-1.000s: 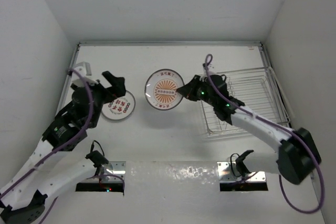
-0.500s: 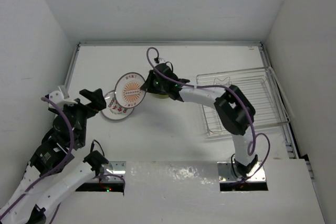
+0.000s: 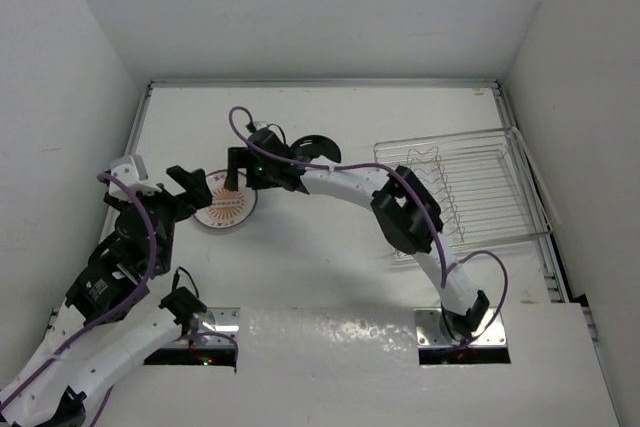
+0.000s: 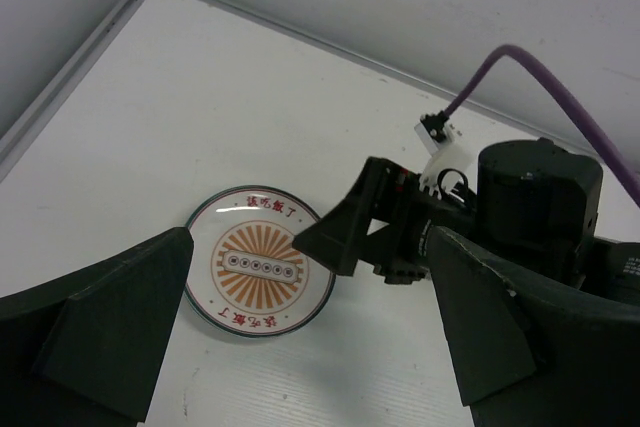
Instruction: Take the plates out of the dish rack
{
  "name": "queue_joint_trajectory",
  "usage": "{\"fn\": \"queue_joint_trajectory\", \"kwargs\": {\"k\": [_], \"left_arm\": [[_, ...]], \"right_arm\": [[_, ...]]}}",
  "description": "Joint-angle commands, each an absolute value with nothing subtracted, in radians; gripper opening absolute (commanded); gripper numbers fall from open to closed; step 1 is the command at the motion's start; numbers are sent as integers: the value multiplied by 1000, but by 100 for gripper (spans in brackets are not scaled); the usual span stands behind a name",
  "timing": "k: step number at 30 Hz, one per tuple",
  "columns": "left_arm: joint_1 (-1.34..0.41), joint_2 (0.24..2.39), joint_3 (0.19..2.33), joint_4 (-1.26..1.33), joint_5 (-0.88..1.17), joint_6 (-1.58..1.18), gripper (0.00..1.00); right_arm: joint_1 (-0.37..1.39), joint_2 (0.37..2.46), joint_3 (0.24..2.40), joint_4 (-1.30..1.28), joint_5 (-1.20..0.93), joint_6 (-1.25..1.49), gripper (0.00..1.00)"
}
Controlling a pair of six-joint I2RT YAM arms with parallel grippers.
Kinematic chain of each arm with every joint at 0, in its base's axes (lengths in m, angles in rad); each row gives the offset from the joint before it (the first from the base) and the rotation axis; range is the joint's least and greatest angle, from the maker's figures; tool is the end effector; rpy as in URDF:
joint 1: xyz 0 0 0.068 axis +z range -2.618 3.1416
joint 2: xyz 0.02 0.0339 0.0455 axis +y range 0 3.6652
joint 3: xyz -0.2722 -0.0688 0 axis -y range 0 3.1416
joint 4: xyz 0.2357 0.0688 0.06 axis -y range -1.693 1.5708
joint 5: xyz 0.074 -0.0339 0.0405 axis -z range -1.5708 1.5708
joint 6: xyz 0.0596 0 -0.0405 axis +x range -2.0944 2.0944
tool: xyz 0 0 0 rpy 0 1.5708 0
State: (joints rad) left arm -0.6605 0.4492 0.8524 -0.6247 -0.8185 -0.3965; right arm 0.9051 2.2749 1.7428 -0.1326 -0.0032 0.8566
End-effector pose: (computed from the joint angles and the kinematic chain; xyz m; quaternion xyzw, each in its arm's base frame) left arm 0.0899 -0.0147 0.3542 -0.1521 0.7429 -0.0206 0.6515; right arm 0.3302 0.4208 0.1707 -0.0225 0.8988 0.3385 0.2775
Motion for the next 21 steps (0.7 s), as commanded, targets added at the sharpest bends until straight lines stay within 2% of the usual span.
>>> {"fn": "queue_joint_trajectory", "kwargs": {"k": [1,4,8,11,14,15,18,21], "left_arm": [[-660,423,854,-592,-818,-387,100],[-660,405,851,-594,-828,-393,100],[-660,408,848,-589,-833,-394,100],[-660,445,853,-595,-836,-406,100],[-650,523,870,-624,-825,-437,100],[-643,540,871,-626,-819,-437,100],[-586,604,879,-623,-766,-446,100],[-462,653,876,-586,-620,-423,100]], "right_arm": [[930,2299,1893,-253,29,758,98],[939,2292,1905,-276,37,744,99],[937,2195,1800,-296,115,707,99],[939,2036,1662,-318,256,611,99],[946,1768,1496,-366,500,490,99],[948,1767,1453,-385,558,464,99],[948,1556,1312,-478,710,379,99],[948,1346,1198,-575,874,336,99]]}}
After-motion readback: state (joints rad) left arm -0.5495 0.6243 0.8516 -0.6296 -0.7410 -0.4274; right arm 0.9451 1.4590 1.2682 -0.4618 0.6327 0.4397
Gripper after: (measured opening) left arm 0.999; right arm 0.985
